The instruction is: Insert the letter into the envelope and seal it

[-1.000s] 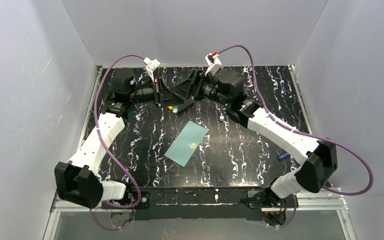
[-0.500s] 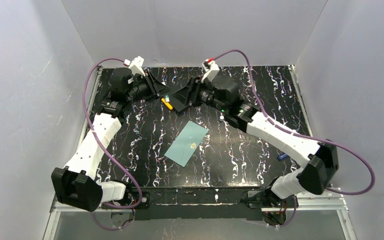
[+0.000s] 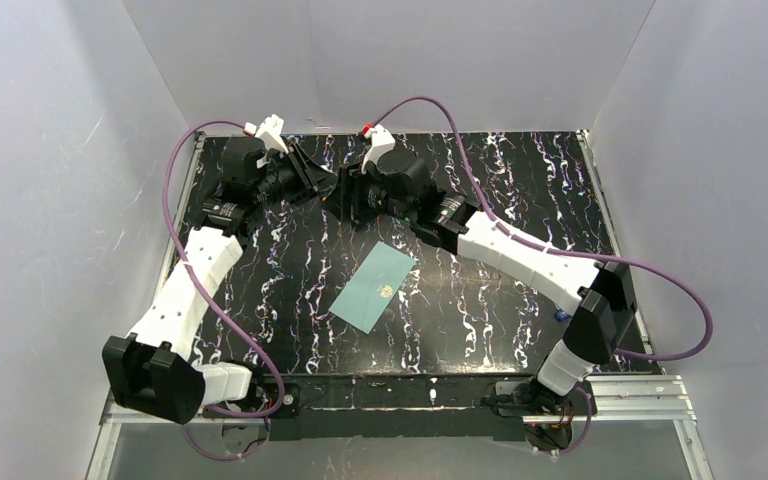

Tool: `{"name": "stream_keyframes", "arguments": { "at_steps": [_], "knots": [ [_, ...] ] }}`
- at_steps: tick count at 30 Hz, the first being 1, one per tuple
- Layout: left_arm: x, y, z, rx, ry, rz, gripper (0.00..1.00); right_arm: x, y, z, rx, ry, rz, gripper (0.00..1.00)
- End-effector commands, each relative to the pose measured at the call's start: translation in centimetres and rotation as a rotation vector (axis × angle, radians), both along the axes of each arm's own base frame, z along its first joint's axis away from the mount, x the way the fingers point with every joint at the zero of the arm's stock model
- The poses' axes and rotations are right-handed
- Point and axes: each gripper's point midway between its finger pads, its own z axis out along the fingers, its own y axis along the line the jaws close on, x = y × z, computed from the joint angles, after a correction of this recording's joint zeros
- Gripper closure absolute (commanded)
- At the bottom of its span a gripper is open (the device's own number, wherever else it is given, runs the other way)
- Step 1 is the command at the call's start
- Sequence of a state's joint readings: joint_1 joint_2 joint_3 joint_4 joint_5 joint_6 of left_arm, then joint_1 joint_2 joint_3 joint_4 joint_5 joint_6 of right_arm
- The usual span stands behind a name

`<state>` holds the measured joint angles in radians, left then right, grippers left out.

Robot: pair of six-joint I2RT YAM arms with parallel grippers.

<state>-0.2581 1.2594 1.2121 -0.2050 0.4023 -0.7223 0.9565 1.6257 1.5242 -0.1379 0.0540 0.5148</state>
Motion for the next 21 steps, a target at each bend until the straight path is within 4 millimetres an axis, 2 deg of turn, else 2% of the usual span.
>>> {"name": "stream_keyframes", "arguments": {
  "at_steps": [1,8,11,16,18,21],
  "knots": [
    [-1.4,0.6,2.9,-0.022,-0.054,0.015,1.00,1.7,0.5,3.2,0.034,-0.094,-0.037,0.44],
    [-2.2,0.2,3.0,-0.069,-0.036,0.002,0.96,2.3,1.8,3.7,0.065,-0.129,-0.014,0.48],
    [-2.5,0.0,3.2,-0.090,-0.027,-0.004,0.91,2.8,1.8,3.7,0.065,-0.126,-0.041,0.65],
    [-2.9,0.2,2.9,-0.098,0.007,0.010,0.82,3.0,1.3,4.6,0.076,-0.178,-0.051,0.79],
    [-3.0,0.2,2.8,-0.102,0.018,0.009,0.72,2.3,1.3,5.3,0.081,-0.224,-0.003,0.86],
    [-3.4,0.2,3.1,-0.096,0.002,-0.019,0.42,1.0,0.7,5.1,0.037,-0.279,0.082,0.84]
  ]
}}
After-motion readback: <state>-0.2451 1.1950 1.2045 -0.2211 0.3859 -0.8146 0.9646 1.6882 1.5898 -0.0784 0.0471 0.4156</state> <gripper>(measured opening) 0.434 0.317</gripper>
